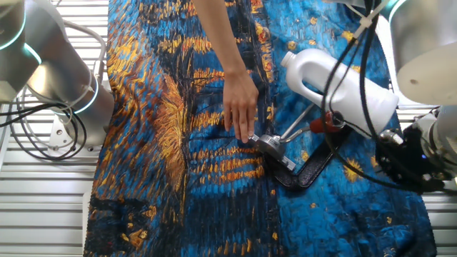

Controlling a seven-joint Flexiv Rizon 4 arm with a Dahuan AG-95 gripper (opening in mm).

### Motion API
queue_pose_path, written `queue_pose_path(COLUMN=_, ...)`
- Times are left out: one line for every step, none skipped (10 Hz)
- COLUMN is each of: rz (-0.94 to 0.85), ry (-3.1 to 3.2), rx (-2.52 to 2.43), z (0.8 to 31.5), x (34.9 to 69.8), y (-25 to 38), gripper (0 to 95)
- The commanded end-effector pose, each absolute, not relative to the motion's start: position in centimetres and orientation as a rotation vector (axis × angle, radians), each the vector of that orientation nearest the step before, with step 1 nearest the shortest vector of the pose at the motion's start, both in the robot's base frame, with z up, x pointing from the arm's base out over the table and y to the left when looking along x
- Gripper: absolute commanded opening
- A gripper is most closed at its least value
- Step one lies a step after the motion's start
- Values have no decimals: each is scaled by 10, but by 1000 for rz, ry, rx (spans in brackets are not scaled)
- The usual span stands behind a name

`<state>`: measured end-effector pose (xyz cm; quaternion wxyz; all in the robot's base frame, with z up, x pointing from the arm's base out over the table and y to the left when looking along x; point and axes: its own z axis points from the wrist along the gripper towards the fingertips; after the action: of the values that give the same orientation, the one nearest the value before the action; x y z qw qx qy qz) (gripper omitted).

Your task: Pull up the lever

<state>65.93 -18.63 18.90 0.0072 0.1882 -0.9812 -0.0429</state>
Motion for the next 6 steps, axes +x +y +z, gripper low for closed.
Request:
queue_pose_path(rz=-226, ry=-3133, rx=-362, z=178, x=669, y=-158, gripper=0)
queue_pose_path(rz=-276, ry=-3108, rx=-406, z=182, x=670, y=-154, gripper=0)
queue_pose_path(rz=-268, ry=-3087, rx=-400, z=185, x=673, y=-151, gripper=0)
queue_pose_path(rz=-273, ry=-3067, rx=-394, z=188, x=675, y=-148, gripper=0)
queue_pose_path(rz=-286, ry=-3066, rx=-394, z=189, x=674, y=-144, gripper=0)
queue_pose_path(rz=-276, ry=-3088, rx=-374, z=189, x=674, y=-144, gripper=0)
